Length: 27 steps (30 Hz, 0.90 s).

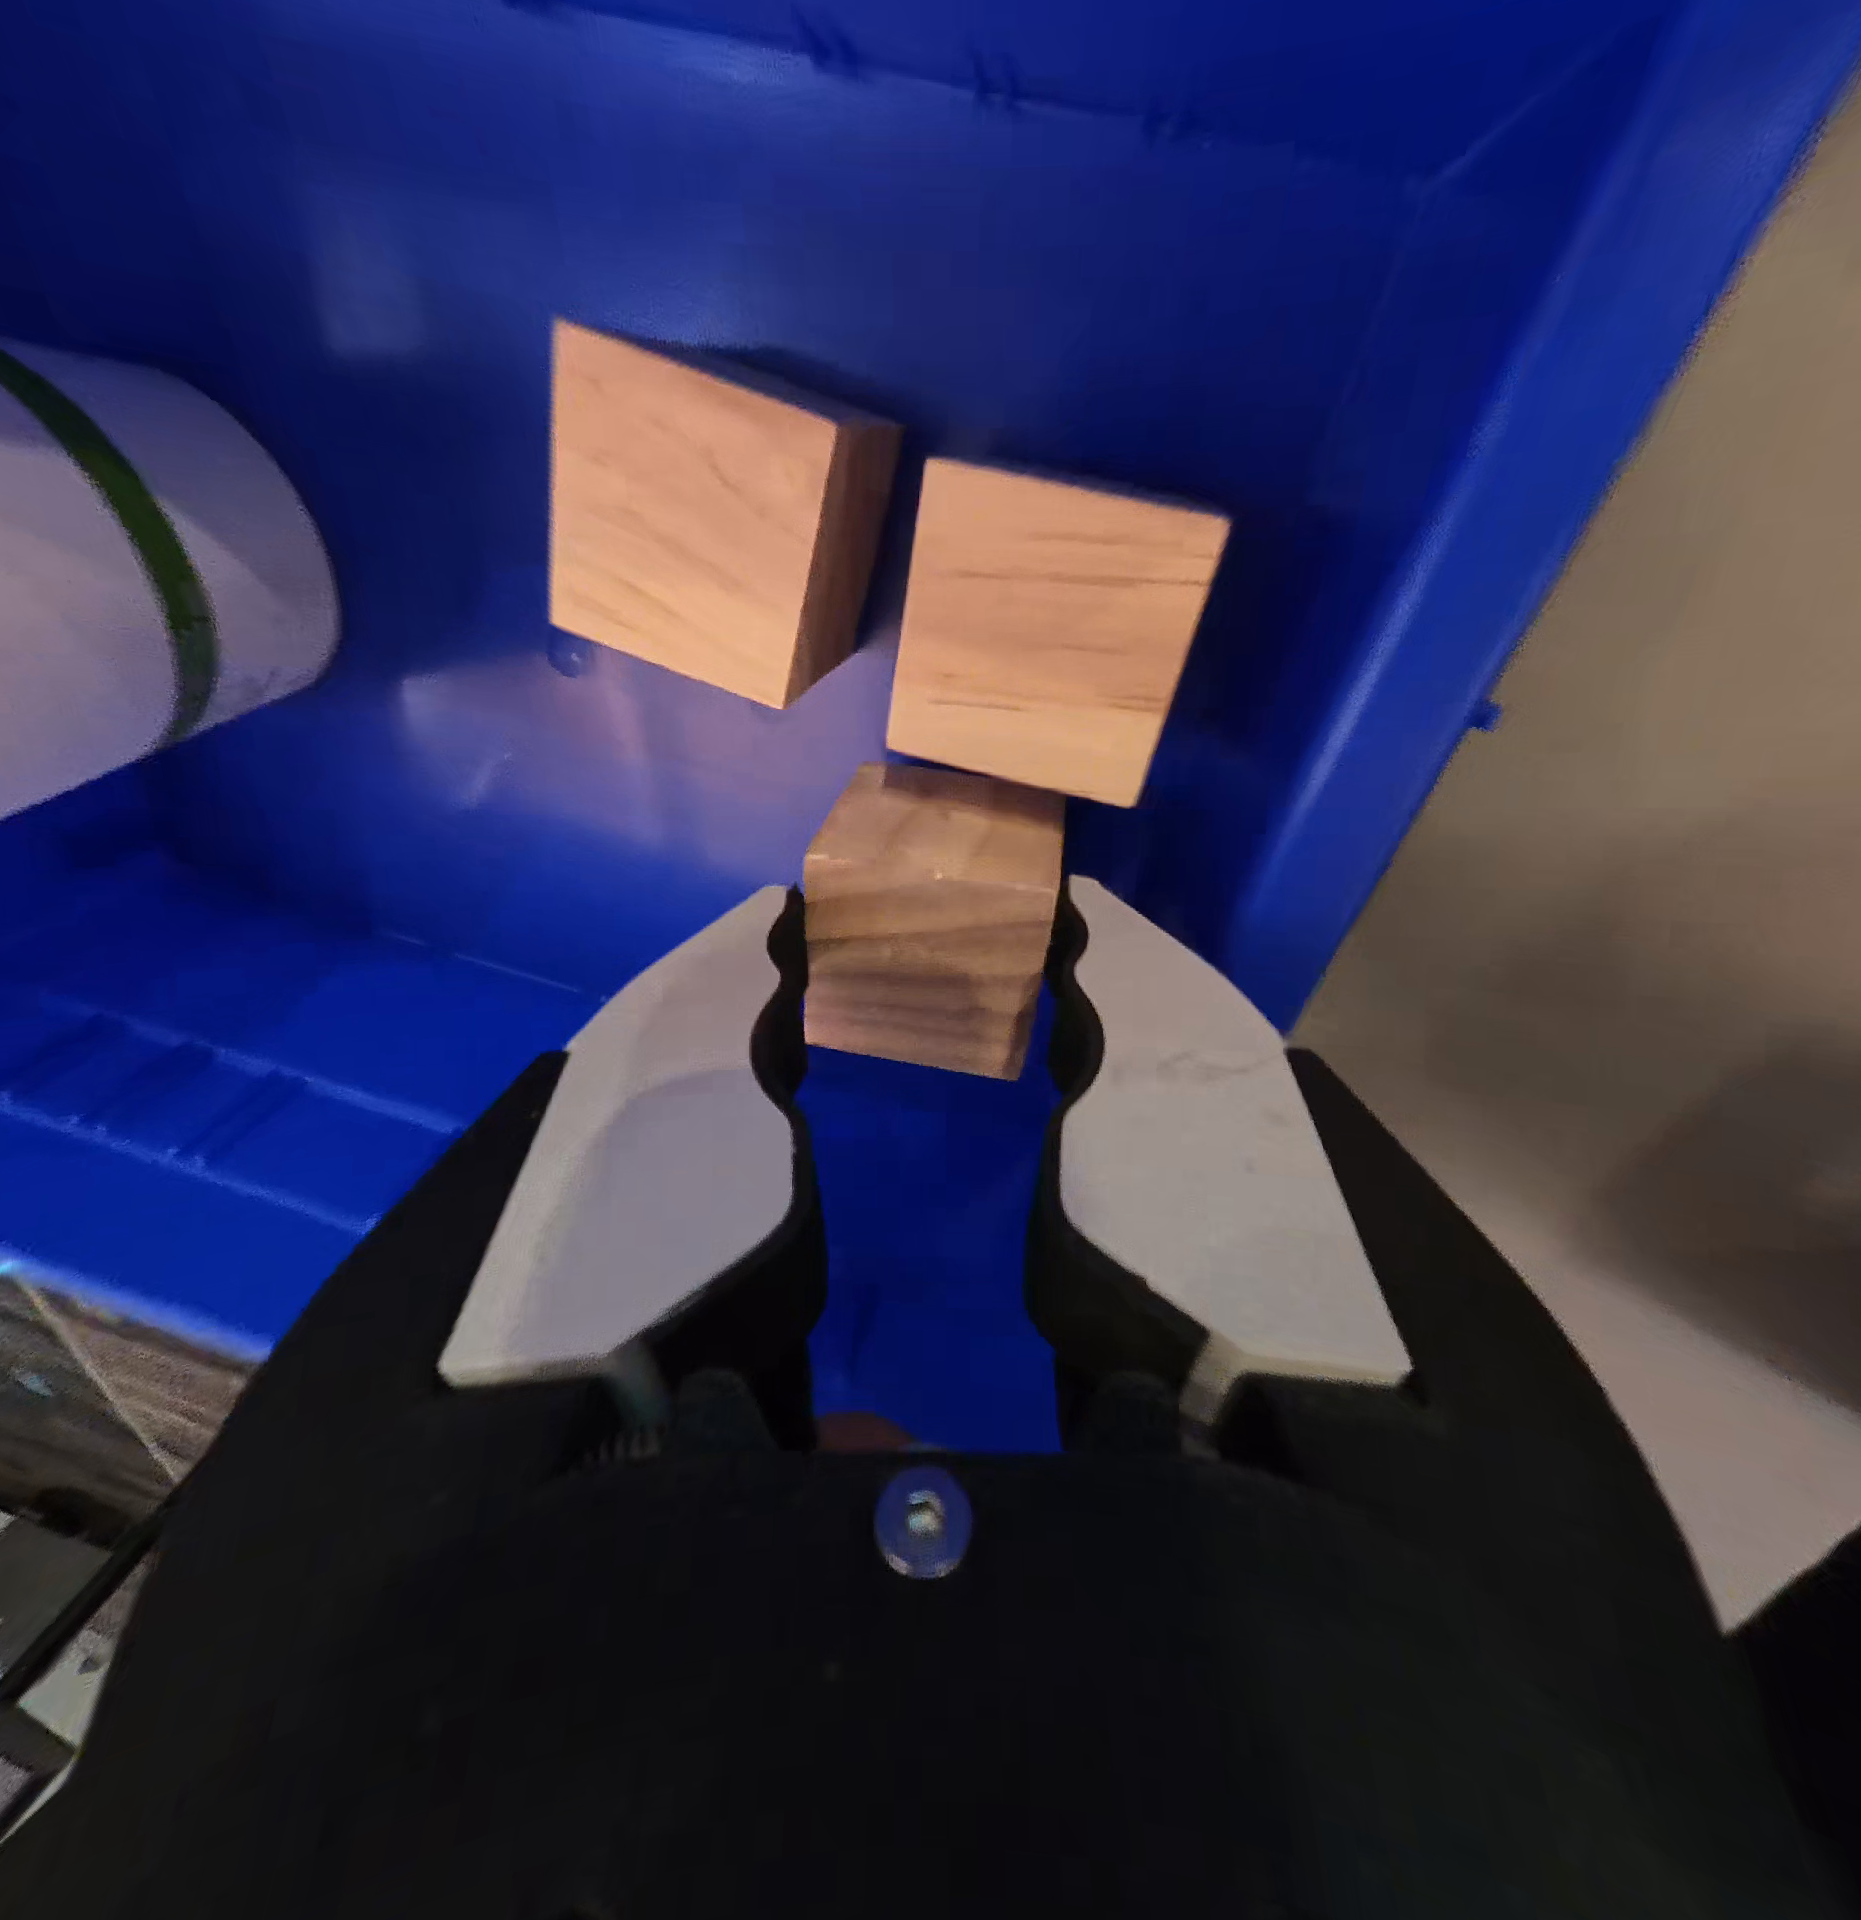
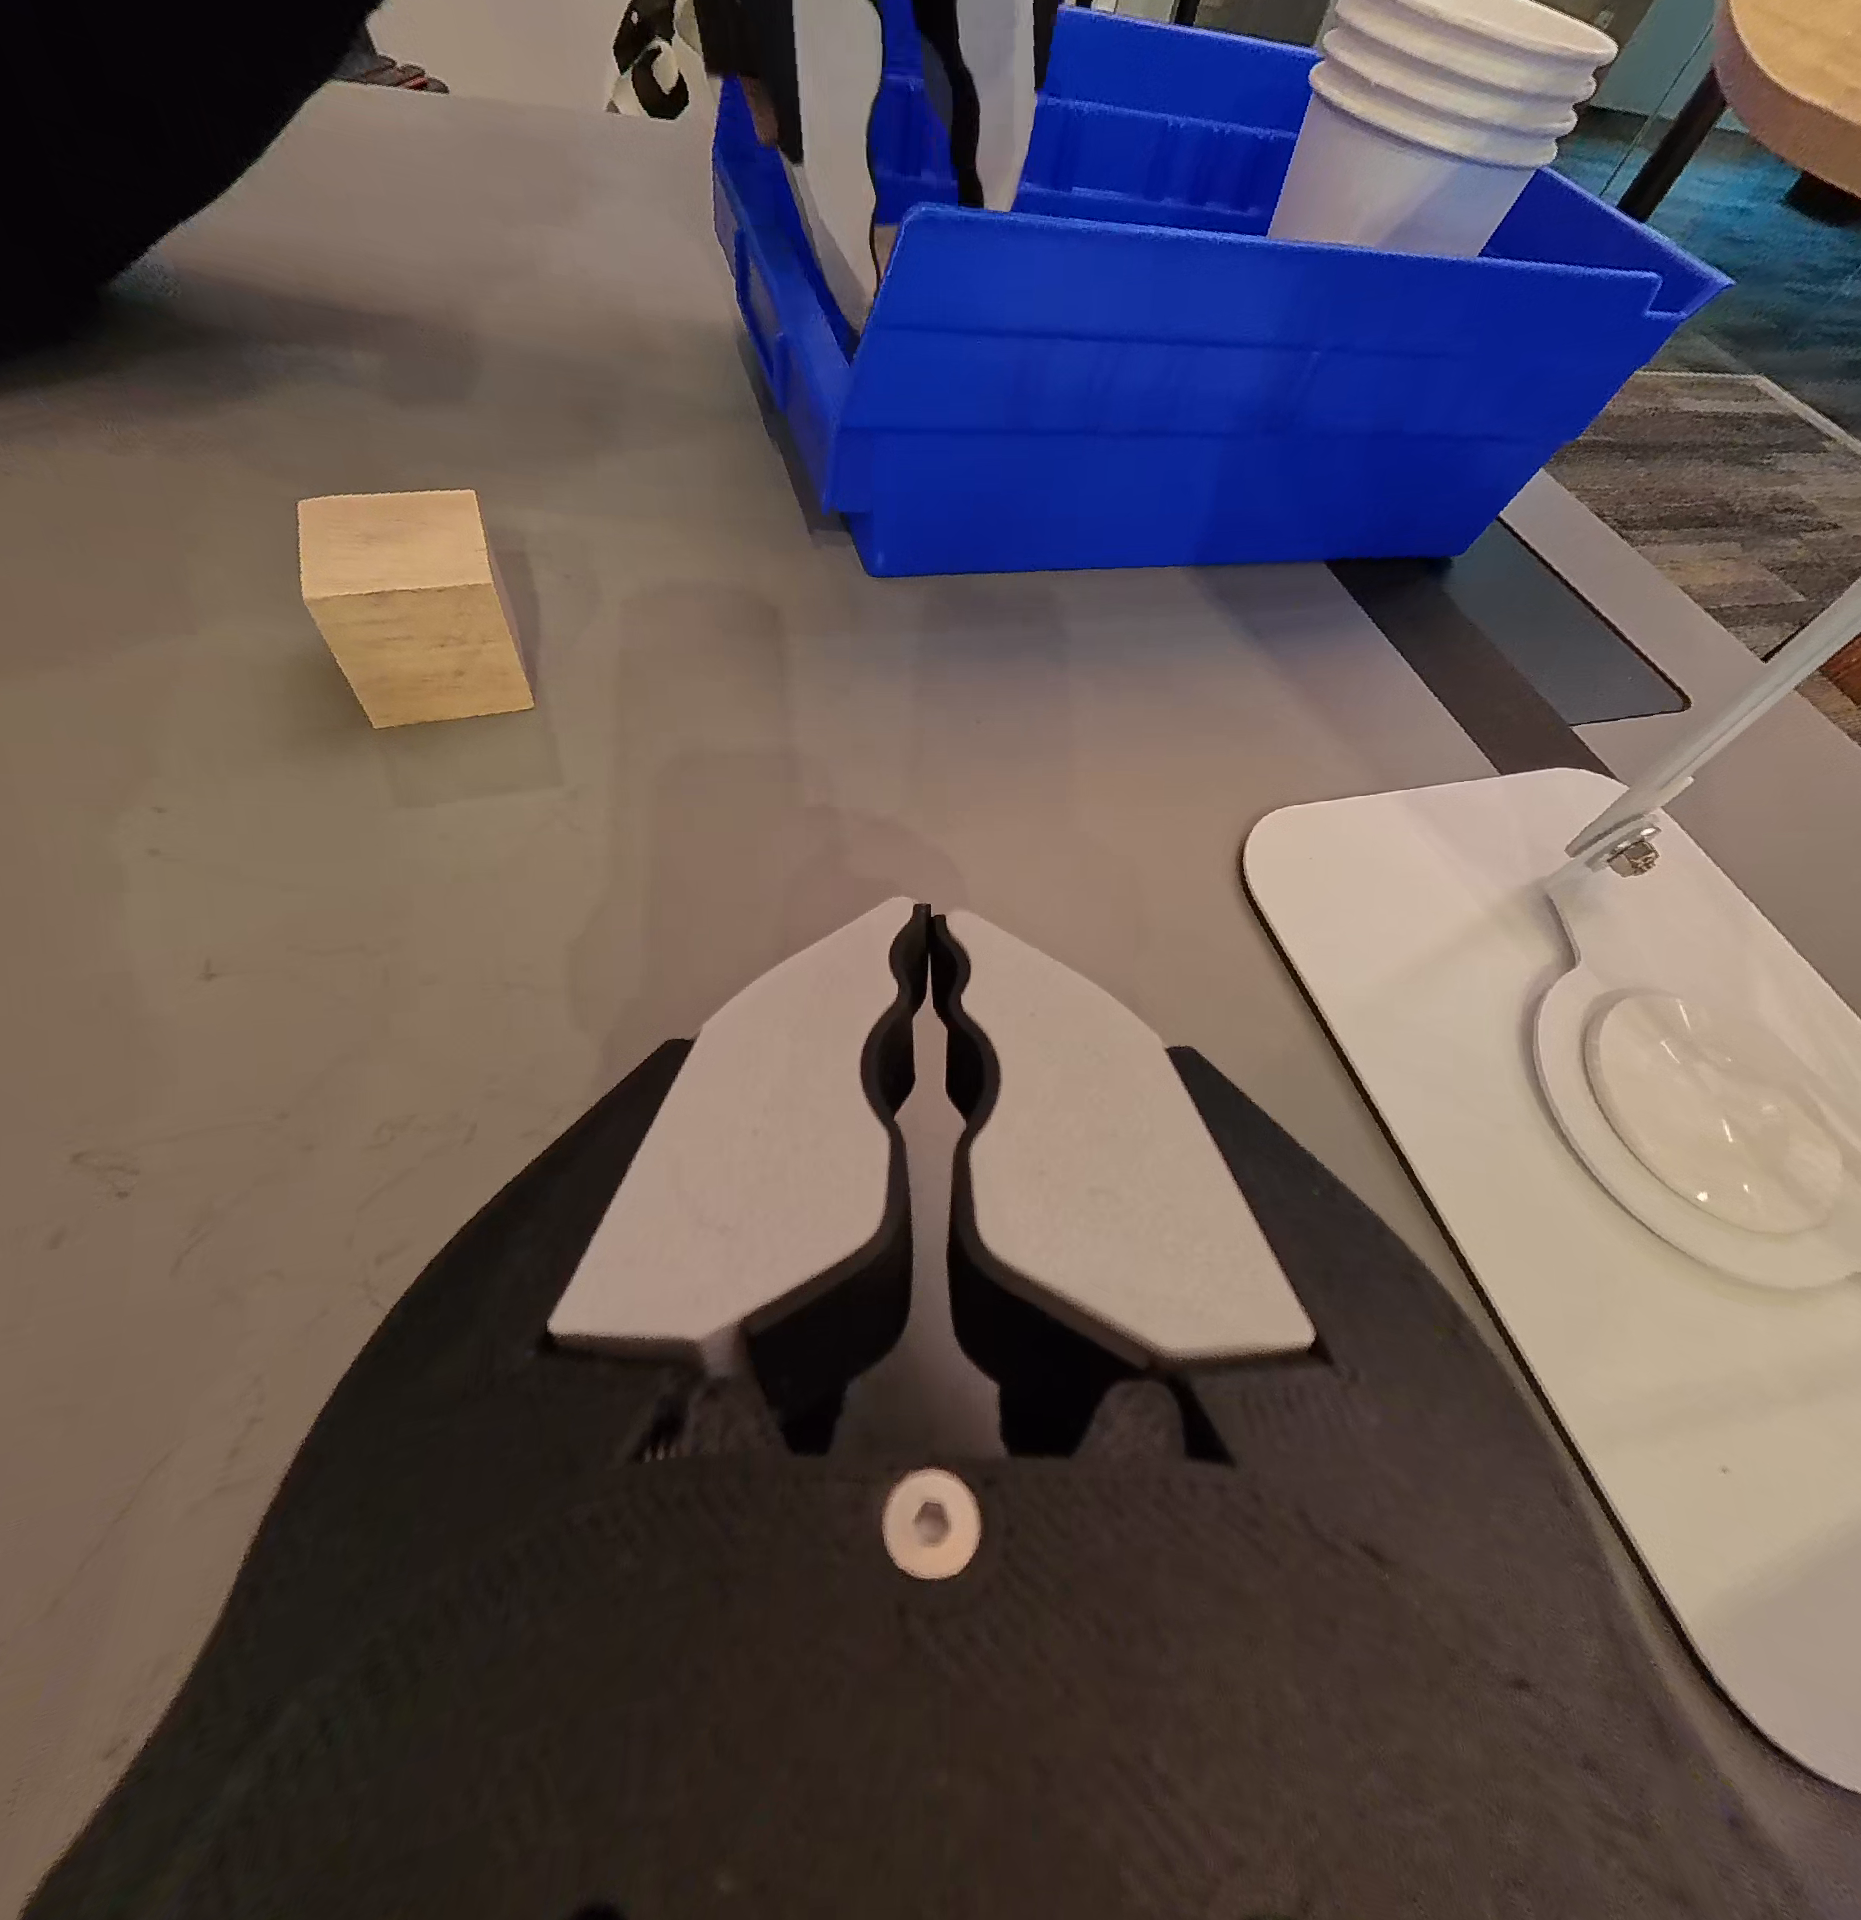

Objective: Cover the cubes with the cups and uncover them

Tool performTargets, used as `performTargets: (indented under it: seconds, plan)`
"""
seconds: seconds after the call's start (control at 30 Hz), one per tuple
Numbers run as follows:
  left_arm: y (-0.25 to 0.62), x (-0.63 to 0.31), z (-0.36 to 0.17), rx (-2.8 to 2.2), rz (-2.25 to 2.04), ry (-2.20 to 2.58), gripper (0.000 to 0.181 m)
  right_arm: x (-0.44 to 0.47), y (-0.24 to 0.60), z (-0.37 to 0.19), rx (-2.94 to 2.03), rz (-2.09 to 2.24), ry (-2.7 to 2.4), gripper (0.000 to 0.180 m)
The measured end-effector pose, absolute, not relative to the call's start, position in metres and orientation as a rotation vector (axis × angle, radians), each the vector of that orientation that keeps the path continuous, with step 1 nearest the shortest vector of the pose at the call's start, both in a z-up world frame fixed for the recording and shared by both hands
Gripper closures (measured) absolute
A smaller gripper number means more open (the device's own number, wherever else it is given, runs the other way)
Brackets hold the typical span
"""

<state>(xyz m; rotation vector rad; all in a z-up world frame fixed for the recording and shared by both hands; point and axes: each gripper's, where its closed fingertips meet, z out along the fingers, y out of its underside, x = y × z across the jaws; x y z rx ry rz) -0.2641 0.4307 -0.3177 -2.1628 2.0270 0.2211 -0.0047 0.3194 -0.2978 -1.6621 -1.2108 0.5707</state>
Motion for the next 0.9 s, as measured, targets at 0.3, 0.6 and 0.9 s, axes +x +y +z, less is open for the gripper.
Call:
performTargets:
  seconds: [0.3, 0.6, 0.9]
  plan:
    - [0.317, -0.141, -0.230, -1.633, 0.064, 2.116, 0.137, 0.004, 0.319, -0.298, -1.670, 0.575, -1.203, 0.180]
    - [0.243, -0.059, -0.294, -1.727, -0.003, 2.267, 0.137, 0.020, 0.320, -0.298, -1.676, 0.562, -1.197, 0.180]
    - [0.240, -0.052, -0.329, -1.963, -0.034, 2.244, 0.136, 0.025, 0.320, -0.299, -1.677, 0.559, -1.202, 0.180]
